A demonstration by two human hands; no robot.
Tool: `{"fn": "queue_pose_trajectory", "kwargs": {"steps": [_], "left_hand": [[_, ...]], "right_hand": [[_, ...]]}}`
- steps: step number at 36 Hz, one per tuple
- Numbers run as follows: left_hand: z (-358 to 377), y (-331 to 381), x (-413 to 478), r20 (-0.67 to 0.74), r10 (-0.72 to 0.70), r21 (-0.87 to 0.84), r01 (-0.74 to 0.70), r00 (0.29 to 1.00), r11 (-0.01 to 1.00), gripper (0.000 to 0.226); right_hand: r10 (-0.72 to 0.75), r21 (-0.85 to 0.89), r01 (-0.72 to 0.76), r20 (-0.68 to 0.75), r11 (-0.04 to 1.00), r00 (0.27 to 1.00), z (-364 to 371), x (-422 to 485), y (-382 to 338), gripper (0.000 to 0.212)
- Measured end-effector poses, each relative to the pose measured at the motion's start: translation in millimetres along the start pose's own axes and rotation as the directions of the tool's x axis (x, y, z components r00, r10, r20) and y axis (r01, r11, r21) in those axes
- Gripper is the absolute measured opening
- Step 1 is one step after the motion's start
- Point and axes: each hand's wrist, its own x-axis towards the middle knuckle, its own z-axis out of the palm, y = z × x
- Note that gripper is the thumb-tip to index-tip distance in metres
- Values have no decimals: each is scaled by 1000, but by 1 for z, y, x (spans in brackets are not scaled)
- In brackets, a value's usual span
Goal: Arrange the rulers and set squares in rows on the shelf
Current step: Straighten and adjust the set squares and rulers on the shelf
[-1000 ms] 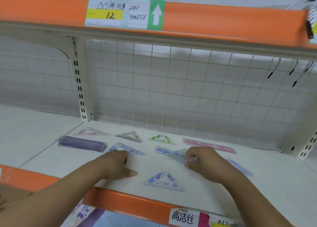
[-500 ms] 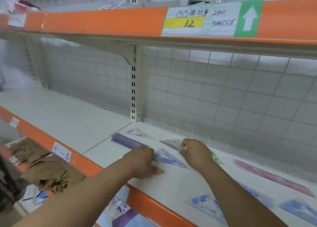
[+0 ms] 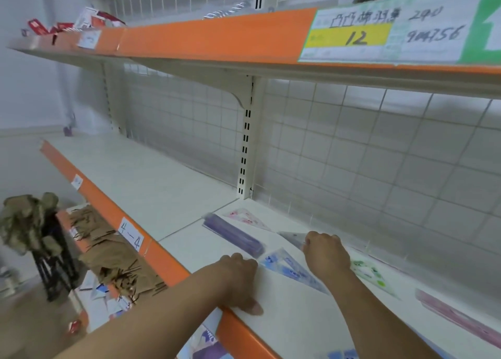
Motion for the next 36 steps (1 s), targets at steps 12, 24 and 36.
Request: {"fn": "queue_pose_trajectory", "kwargs": {"steps": [12,24,36], "left_hand": [[1,0,-2,-9,-6,-11,6,1000,1000,68],[3,2,-4,-43,26,43,-25,999,999,67],[11,30,2,-120,115,107,-103,986,989,53]], "right_hand": [[9,25,-9,-12,1000,1000,0,-5,-5,27],[88,241,-67,-77,968,993,-32,-26,1,26],[-11,205,-47,272,978,962,-82,-115,37,19]]}}
